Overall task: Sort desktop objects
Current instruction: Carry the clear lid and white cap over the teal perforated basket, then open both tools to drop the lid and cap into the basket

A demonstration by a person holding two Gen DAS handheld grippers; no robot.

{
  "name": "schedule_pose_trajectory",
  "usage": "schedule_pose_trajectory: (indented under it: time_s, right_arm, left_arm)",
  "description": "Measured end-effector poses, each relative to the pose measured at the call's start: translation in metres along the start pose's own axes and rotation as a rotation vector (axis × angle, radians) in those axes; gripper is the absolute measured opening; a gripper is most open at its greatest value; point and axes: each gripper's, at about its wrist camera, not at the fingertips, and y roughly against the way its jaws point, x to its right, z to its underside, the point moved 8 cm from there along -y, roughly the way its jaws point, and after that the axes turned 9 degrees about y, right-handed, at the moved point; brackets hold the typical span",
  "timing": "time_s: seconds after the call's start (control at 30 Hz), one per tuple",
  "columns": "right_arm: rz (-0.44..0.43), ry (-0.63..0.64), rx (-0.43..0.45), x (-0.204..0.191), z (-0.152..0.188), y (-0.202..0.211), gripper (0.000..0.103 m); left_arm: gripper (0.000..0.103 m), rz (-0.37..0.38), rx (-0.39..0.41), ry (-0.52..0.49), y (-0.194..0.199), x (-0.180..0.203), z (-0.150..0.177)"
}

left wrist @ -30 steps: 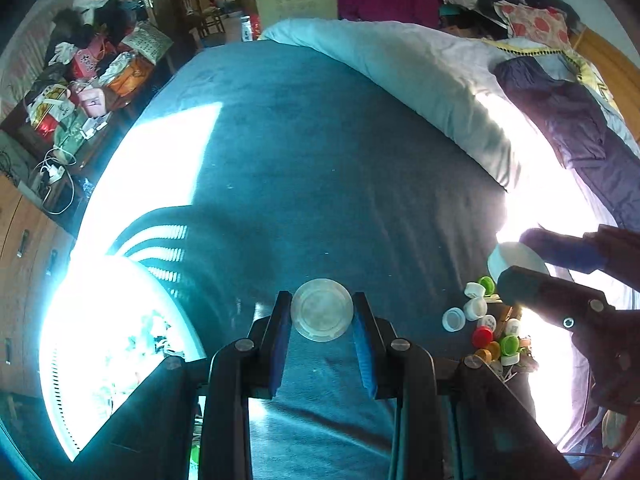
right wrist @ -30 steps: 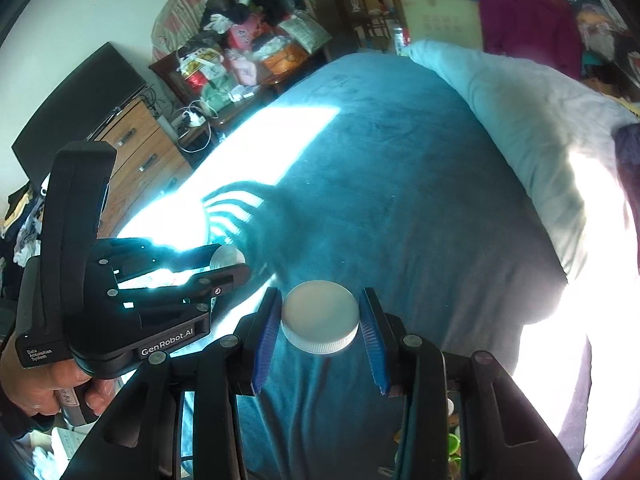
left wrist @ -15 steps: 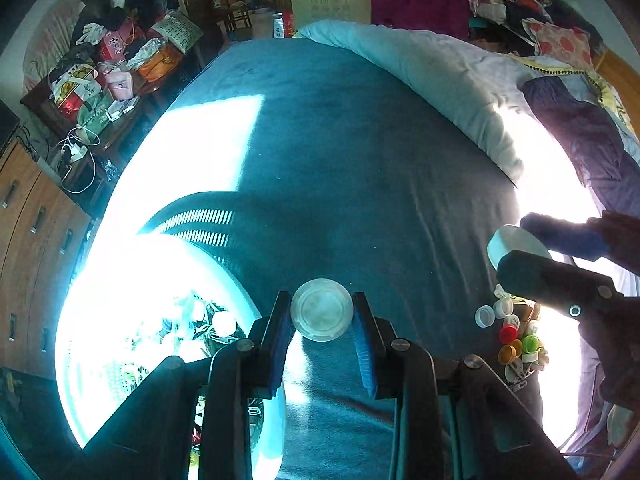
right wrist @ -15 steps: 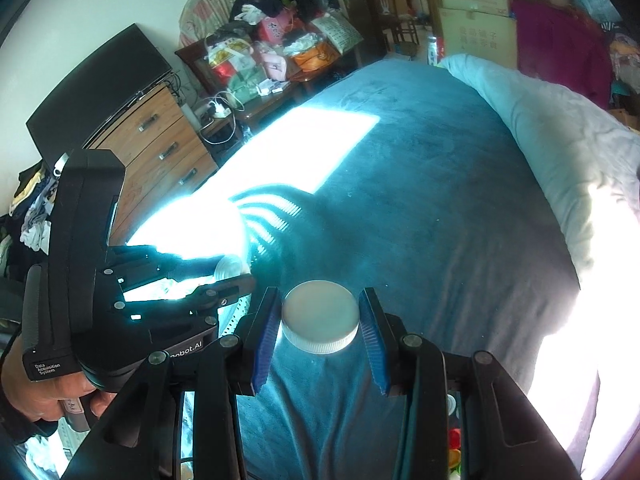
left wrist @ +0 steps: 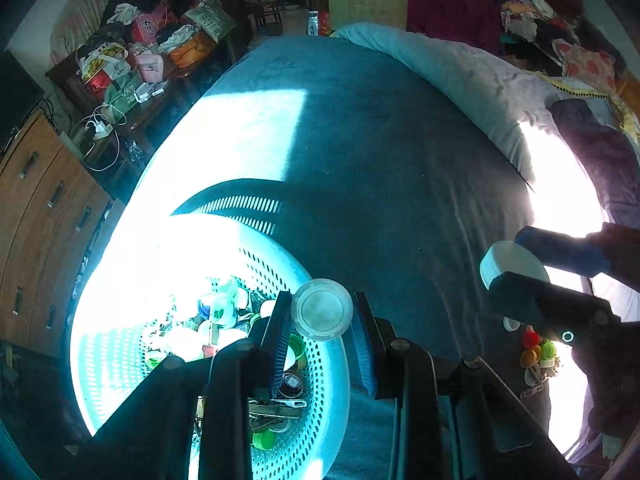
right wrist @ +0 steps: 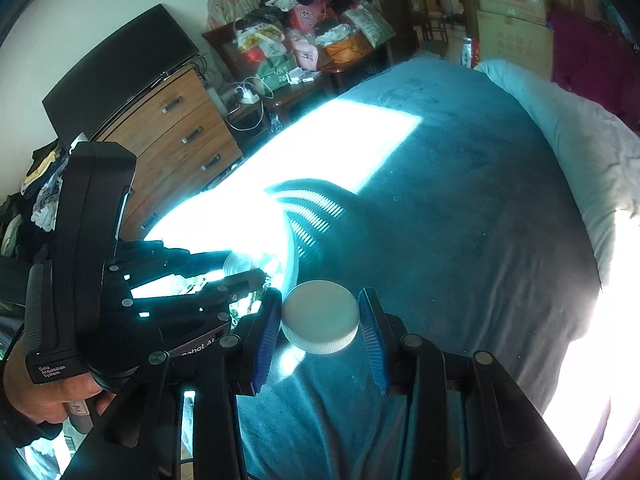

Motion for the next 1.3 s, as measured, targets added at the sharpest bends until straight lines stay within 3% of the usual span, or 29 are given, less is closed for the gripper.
schedule_pose_trajectory:
  time_s: [0.5, 0.9, 1.3]
  right_arm:
    - [-0.065, 0.066, -0.026, -0.050, -0.027, -0.043, 0.039]
    - [-0.096, 0.093, -0.102, -0.086, -0.039, -0.087, 0.039]
    - [-0.089, 0.146, -0.214, -0.111, -0.034, -0.125, 0.039]
  left_arm:
    - [0.031, -0.054, -0.009, 0.080, 0.001, -0.069, 0.005]
    - [0.031, -0.131, -0.030, 0.163, -0.002, -0.141, 0.020]
    - [0.031, -0.124, -0.114, 0.222, -0.039, -0.163, 0.042]
